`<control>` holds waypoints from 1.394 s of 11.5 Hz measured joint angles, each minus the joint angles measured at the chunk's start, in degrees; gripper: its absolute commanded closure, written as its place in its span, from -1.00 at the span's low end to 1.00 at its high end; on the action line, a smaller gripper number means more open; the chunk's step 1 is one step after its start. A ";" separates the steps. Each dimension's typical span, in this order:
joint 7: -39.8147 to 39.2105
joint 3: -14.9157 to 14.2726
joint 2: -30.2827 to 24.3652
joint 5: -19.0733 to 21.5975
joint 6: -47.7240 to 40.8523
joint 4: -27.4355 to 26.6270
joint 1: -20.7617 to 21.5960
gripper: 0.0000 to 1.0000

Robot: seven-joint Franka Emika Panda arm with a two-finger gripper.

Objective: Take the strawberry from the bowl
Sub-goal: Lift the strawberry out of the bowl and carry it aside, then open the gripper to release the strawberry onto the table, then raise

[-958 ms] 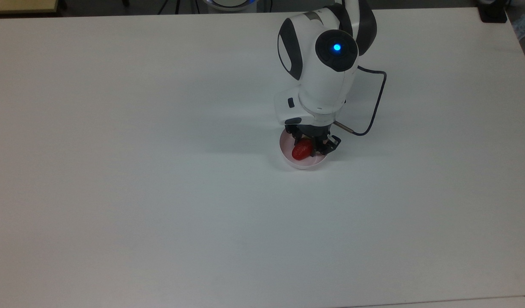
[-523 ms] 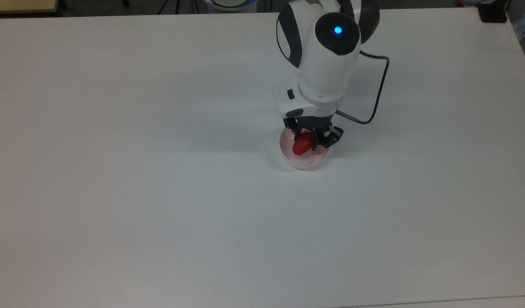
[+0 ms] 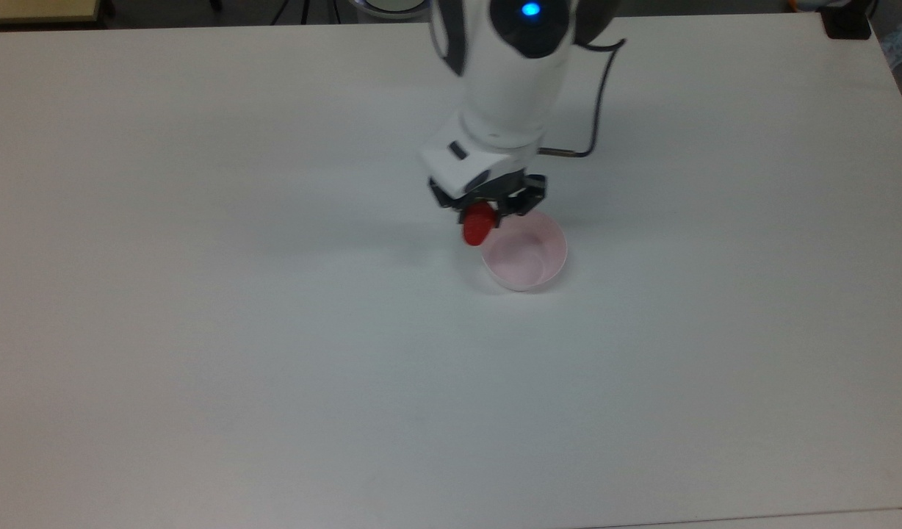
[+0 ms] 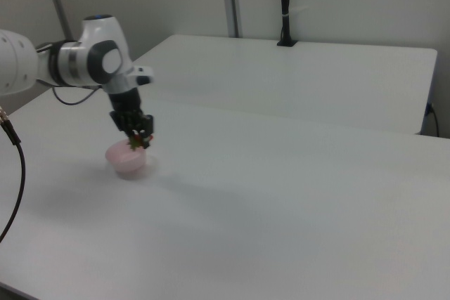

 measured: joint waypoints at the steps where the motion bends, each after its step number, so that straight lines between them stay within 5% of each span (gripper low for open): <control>1: -4.86 -0.10 0.09 -0.82 0.00 -0.10 -2.32 0.42; 6: -19.85 -0.22 2.24 -3.35 0.09 -0.31 -11.77 0.36; 11: -20.20 -0.21 4.93 -5.42 2.81 -0.30 -13.13 -0.59; 16: -20.20 -0.21 4.43 -5.42 2.81 0.38 -13.53 -1.00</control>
